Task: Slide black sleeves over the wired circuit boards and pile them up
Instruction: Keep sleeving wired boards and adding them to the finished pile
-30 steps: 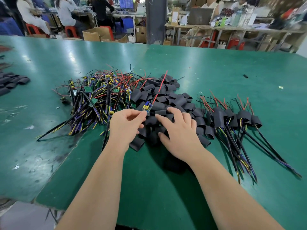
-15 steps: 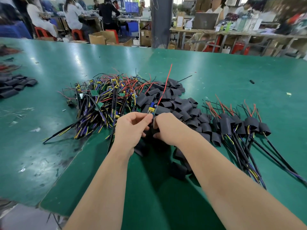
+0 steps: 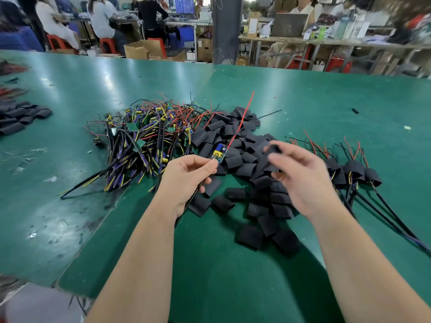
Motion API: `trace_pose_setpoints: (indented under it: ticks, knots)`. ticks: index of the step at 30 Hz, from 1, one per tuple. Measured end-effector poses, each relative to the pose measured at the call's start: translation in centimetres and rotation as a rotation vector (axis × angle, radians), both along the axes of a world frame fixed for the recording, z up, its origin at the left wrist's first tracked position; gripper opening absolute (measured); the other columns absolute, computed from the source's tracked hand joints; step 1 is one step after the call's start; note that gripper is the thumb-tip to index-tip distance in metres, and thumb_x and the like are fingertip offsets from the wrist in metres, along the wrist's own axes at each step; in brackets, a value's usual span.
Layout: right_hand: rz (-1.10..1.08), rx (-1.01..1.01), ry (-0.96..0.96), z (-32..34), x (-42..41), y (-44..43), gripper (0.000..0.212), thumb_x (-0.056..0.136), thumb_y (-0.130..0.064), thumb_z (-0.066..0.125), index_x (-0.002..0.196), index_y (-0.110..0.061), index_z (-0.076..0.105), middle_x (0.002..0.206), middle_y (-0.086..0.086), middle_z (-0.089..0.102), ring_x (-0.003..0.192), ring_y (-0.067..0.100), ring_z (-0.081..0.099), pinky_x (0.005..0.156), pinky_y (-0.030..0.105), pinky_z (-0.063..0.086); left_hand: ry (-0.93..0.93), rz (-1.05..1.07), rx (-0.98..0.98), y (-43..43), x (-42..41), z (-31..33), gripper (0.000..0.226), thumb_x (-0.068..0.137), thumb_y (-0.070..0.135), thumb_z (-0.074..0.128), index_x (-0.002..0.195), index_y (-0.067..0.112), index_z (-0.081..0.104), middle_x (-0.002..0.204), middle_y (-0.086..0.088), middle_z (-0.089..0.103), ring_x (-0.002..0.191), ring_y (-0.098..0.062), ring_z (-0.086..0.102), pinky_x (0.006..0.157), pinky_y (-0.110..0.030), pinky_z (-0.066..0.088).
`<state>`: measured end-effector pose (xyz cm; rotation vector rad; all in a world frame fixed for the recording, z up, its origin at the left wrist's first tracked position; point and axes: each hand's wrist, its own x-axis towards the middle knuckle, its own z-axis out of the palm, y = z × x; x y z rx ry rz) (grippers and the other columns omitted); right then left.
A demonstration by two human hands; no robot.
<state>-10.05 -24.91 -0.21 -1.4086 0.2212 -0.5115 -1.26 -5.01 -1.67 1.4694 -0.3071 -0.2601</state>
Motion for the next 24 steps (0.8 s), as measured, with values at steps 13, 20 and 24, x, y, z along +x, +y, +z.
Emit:
trace_pose_setpoints:
  ticks: [13, 20, 24]
  knots:
    - [-0.114, 0.965, -0.335, 0.4, -1.7, -3.1, 0.025, 0.093, -0.016, 0.058, 0.075, -0.003, 0.07, 0.086, 0.011, 0.069, 0.066, 0.017, 0.066, 0.062, 0.025, 0.055, -0.084, -0.484, 0.18, 1.3, -1.4, 1.1, 0.012, 0.074, 0.019, 0.067, 0.065, 0.011, 0.067, 0.053, 0.0, 0.06, 0.044, -0.008, 0.047, 0.038, -0.018, 0.036]
    - [-0.037, 0.913, -0.338, 1.1, -1.9, -2.2, 0.03, 0.096, -0.015, 0.053, 0.079, 0.001, 0.071, 0.09, 0.018, 0.069, 0.059, 0.015, 0.059, 0.057, 0.02, 0.051, -0.093, -0.457, 0.18, 1.6, -1.4, 1.1, 0.015, 0.075, 0.018, 0.065, 0.061, 0.016, 0.068, 0.053, -0.001, 0.058, 0.046, -0.015, 0.042, 0.039, -0.019, 0.035]
    - [0.004, 0.893, -0.364, 1.3, -2.0, -1.8, 0.022, 0.094, -0.018, 0.053, 0.101, 0.001, 0.059, 0.088, 0.011, 0.072, 0.081, 0.018, 0.072, 0.064, 0.022, 0.055, -0.072, -0.413, 0.15, 1.7, -1.2, 1.0, 0.012, 0.076, 0.016, 0.065, 0.067, 0.008, 0.066, 0.057, -0.001, 0.06, 0.045, -0.01, 0.045, 0.037, -0.018, 0.034]
